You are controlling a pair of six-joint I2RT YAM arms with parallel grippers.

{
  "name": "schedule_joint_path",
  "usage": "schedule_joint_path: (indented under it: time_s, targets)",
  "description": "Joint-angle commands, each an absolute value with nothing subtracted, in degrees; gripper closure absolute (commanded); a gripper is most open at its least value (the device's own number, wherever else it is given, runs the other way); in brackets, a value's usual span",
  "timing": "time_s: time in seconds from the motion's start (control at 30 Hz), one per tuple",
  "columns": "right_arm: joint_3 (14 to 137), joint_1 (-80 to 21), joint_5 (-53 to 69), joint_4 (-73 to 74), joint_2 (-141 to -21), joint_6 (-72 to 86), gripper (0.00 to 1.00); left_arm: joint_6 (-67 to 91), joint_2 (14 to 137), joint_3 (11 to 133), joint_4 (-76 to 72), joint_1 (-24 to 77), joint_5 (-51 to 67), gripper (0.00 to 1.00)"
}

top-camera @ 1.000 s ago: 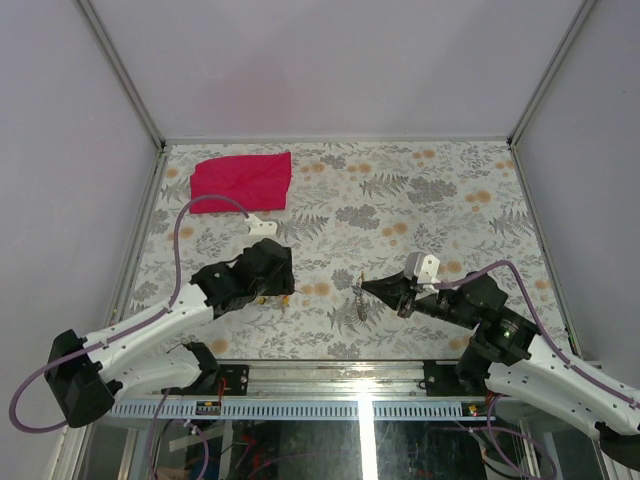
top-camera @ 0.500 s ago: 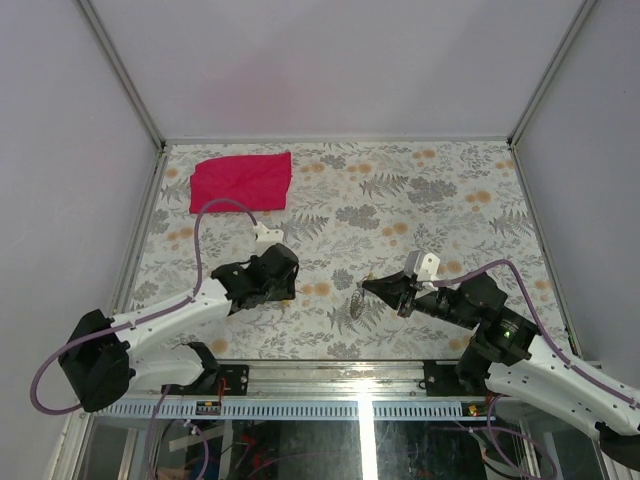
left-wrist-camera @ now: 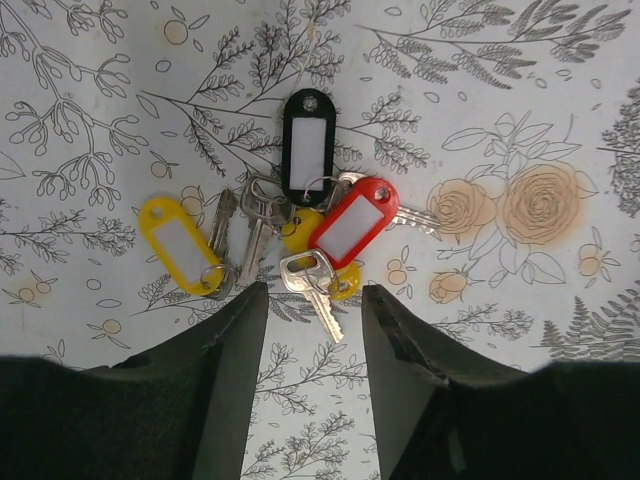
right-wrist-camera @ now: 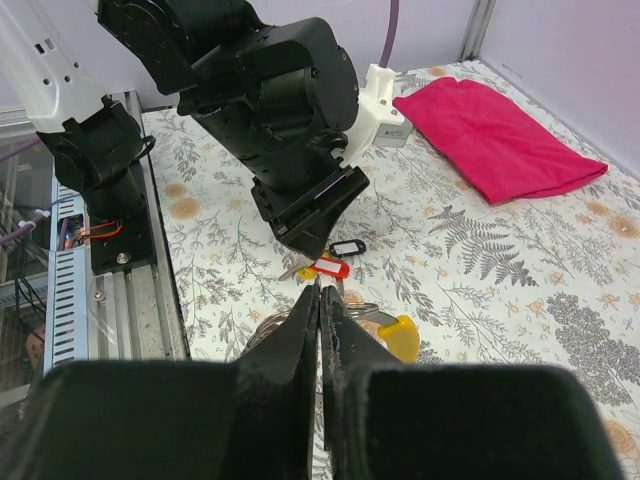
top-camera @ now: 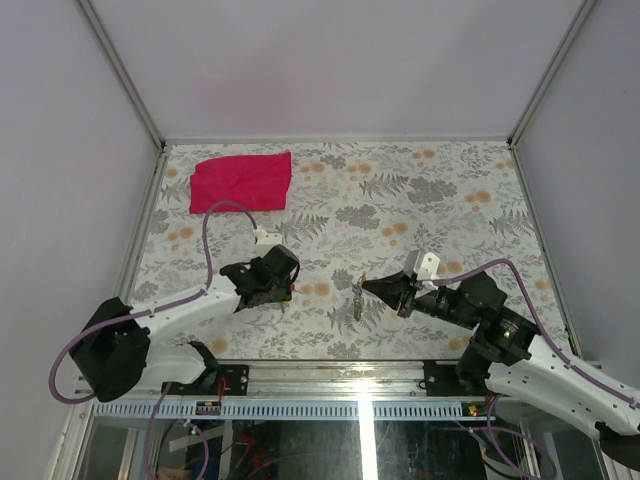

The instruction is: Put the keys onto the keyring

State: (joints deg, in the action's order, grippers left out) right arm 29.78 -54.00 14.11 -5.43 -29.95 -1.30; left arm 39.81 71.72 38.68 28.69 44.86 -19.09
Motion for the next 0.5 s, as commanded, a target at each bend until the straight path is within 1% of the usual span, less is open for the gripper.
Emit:
schedule_joint_path:
  time_s: [0.0,0.27,0.47]
  targets:
    - [30.3,-54.1,13.1,-8.4,-29.3,-0.6,1.0,39.7,72.3,37.1,24.6,44.2,-19.8,0.57]
    - [30.1,-54.1,13.1,-8.6,-29.3,-0.3,1.0,39.7,74.0,35.7,21.7,43.9,-18.2,0.57]
    - [30.1,-54.2,12.9,-8.2,-28.9,-0.3,1.0,39.6,76.0,35.7,20.5,43.7,-17.2,0.64]
